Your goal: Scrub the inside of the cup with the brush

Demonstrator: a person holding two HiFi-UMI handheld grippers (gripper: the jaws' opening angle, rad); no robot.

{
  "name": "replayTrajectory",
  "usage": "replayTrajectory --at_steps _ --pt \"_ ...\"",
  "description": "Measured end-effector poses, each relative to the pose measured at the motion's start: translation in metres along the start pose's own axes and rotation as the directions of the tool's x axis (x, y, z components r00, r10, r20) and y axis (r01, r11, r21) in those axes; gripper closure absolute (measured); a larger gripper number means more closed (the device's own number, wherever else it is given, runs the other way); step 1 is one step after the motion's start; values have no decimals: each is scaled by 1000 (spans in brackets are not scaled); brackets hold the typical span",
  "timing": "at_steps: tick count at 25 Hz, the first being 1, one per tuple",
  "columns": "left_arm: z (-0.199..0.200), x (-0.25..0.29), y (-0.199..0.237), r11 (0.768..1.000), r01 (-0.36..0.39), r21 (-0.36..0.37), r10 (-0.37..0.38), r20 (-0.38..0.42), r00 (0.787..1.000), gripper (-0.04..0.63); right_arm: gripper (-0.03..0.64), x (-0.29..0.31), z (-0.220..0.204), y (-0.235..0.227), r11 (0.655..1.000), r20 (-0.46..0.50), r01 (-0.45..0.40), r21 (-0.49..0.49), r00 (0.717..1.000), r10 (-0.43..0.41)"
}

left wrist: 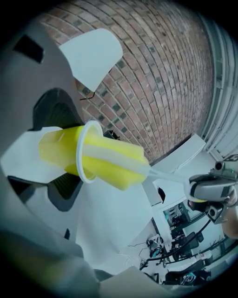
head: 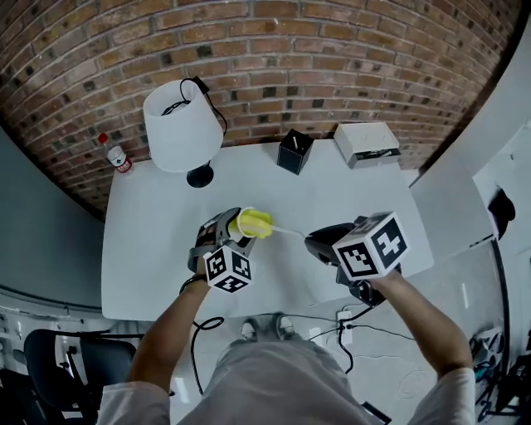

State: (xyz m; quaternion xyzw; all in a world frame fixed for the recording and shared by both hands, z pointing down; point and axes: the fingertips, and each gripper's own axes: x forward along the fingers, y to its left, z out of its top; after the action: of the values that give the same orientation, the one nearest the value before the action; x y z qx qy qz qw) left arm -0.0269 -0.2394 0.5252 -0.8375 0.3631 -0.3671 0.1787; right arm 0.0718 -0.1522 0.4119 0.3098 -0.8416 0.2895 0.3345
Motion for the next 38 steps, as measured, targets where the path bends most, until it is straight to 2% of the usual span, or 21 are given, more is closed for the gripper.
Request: replayTrajectory --at_steps 7,12,14,21,25,27,30,34,38 --pt "-5 13 -3 989 34 -147 -29 39 999 302 589 0 -9 2 994 42 104 13 994 -105" --pt "-20 23 -4 949 57 -310 -45 45 998 302 588 1 -10 3 985 103 167 49 980 -171" --pt "-25 24 -7 935 74 -348 -60 52 997 302 589 4 -12 4 981 130 181 74 973 -189" --pt "-36 28 -22 894 136 -426 -103 100 990 302 588 30 -16 13 964 227 240 116 938 -261" --pt "-43 34 -31 859 183 -478 -130 141 981 302 588 45 -18 18 950 268 303 74 912 -312" --pt "-43 37 -31 845 200 -496 -136 162 977 302 589 52 -19 21 947 271 313 65 908 -319" --pt "-46 36 -33 827 213 -520 -154 153 976 302 589 60 -19 22 946 307 315 79 895 -324" --pt "-49 38 -38 809 236 -539 -172 166 971 302 588 66 -20 22 946 328 307 103 888 -324" --pt "-53 37 -44 808 240 -538 -178 165 970 302 588 70 -26 21 947 325 296 127 889 -322"
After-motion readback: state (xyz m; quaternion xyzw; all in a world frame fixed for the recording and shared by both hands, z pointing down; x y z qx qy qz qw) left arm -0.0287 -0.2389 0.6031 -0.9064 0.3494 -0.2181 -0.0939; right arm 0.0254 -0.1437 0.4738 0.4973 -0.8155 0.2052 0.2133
